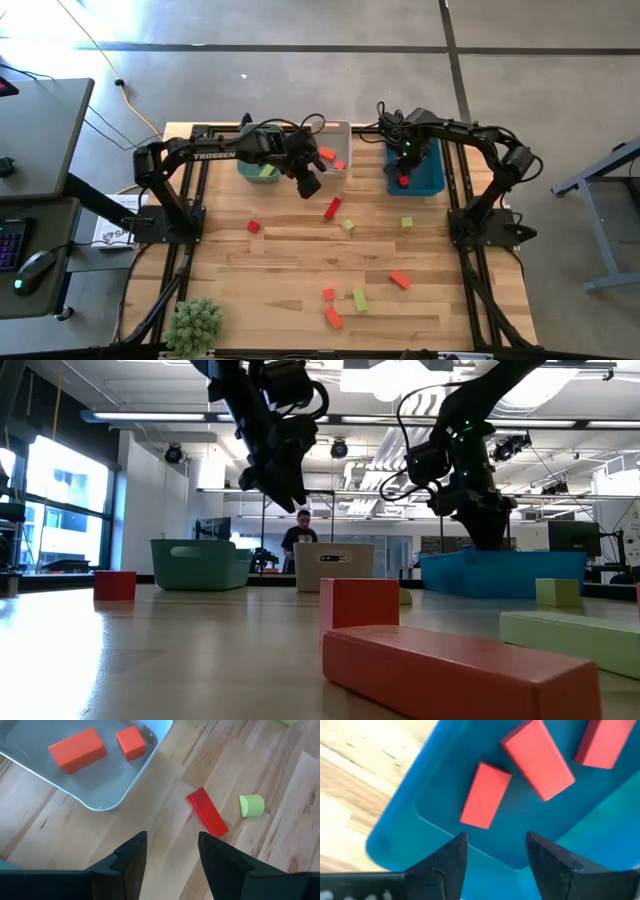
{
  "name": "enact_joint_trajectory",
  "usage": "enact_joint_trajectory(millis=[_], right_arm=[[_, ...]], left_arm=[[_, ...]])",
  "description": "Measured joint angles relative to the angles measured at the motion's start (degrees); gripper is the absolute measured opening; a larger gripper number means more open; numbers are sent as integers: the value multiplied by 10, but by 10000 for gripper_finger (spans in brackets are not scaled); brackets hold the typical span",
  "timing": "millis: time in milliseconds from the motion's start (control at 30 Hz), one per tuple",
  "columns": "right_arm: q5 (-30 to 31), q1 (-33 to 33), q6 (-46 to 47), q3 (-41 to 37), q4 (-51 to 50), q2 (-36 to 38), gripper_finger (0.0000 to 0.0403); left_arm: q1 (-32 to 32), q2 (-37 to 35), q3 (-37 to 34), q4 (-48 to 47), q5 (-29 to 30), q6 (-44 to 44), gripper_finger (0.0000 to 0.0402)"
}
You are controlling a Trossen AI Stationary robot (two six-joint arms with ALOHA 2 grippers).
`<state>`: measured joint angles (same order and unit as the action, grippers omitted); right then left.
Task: Sort & place blocks by color
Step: Put the orange block into the gray bin
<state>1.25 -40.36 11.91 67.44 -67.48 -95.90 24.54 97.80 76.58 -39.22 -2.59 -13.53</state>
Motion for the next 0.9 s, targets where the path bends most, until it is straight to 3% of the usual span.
enact_joint_trajectory(millis=[167, 433, 900], right_arm=[[-33, 0, 39, 0, 0, 1, 188], [-32, 28, 93, 0, 0, 58, 188], [-27, 116, 102, 0, 22, 173, 188]], left_arm=[[-19, 0, 0, 0, 0, -27, 168], [-77, 0, 0, 0, -20, -33, 168], [-211, 0, 0, 5, -23, -213, 168]])
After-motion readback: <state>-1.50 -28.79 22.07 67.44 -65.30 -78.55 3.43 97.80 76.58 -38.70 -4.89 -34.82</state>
